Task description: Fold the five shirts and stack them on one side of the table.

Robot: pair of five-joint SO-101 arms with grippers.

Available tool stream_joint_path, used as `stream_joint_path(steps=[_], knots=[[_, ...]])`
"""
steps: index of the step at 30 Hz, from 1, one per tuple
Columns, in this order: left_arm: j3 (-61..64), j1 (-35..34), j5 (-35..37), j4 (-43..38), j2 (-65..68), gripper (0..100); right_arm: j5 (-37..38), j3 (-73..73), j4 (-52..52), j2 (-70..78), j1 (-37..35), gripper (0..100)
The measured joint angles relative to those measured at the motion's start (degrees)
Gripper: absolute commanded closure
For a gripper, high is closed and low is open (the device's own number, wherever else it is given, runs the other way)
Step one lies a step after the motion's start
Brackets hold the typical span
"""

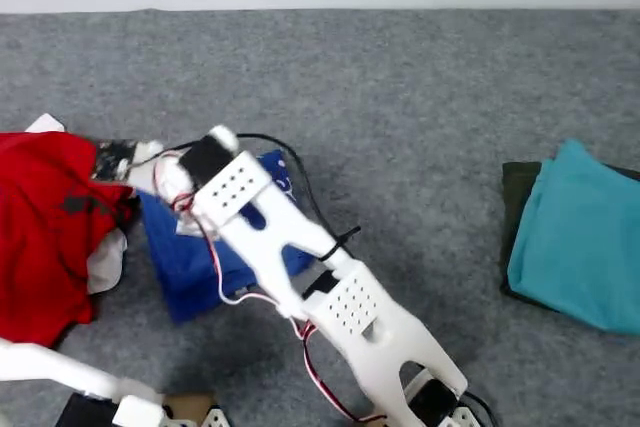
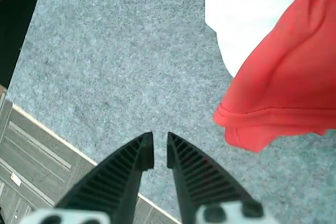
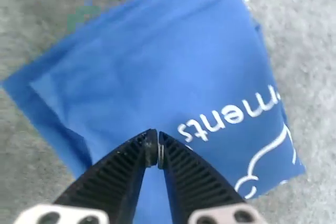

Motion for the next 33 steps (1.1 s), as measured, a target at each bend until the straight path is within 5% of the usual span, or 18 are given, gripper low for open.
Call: stream_joint_path(steps=[12,33], knots=[[0.0,-0.88,0.0,0.0,0.0,95,-0.09,2.11,-26.02,7.91,16.88,98.4],[0.0,-0.88,0.0,0.0,0.0,95,1.93,-0.09,-21.63,12.84,24.18,98.3]])
